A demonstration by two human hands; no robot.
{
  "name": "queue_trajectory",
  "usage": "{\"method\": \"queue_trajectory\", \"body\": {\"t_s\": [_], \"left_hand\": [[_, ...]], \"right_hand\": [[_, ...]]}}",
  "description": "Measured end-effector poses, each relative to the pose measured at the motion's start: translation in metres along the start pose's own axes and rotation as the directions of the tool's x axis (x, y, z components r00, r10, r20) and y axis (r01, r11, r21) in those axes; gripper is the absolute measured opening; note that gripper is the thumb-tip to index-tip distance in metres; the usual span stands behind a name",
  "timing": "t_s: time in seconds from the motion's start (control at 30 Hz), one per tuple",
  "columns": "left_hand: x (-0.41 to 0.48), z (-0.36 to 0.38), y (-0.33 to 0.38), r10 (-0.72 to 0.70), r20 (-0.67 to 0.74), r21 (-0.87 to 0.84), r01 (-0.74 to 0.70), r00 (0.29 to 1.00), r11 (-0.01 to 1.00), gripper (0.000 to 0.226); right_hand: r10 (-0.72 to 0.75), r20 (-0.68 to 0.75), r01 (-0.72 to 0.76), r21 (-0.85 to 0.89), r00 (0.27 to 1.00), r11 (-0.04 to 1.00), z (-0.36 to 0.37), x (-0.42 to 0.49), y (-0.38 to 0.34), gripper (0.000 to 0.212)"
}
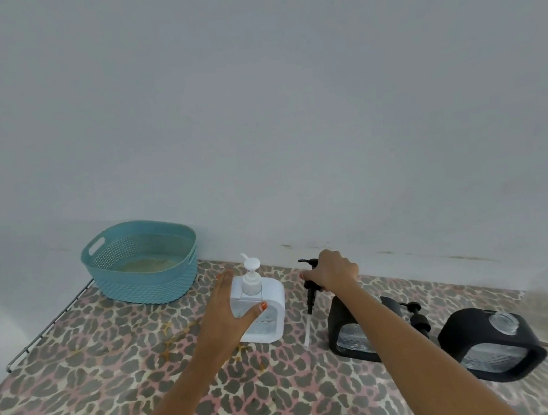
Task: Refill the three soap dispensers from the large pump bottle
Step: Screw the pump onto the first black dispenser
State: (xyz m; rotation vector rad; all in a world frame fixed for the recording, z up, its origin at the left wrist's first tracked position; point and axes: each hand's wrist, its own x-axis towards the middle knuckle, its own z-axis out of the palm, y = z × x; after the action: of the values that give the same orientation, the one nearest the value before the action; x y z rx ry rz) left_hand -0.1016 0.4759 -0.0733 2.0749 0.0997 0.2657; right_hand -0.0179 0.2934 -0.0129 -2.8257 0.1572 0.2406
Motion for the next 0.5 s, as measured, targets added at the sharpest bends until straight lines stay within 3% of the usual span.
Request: {"method": "queue_trajectory", "body": {"t_s": [0.1,0.3,0.5], "left_hand": [[-0.004,-0.006,0.012,0.034,-0.044,-0.03,-0.035,0.998,0.999,0.087],[-0.015,-0.015,0.053,0.277,-0.124,0.038,-0.274,0.953,0.961,0.082],[-0.021,0.003,0.092,0.425,-0.062,0.097,-0.419,0.903,0.903,0.079]], "right_hand": [[-0.02,-0.081,0.026,0.077,0.997,0.997,-0.018,-0.01,0.008,0.036],[0.008,-0.243,0.05,0.23,0.97,0.972,-0.055,-0.034,0.022,0.039],[0.026,-0.361,0.091,0.305,0.932,0.948,-0.091,-0.059,0.04,0.038]]}}
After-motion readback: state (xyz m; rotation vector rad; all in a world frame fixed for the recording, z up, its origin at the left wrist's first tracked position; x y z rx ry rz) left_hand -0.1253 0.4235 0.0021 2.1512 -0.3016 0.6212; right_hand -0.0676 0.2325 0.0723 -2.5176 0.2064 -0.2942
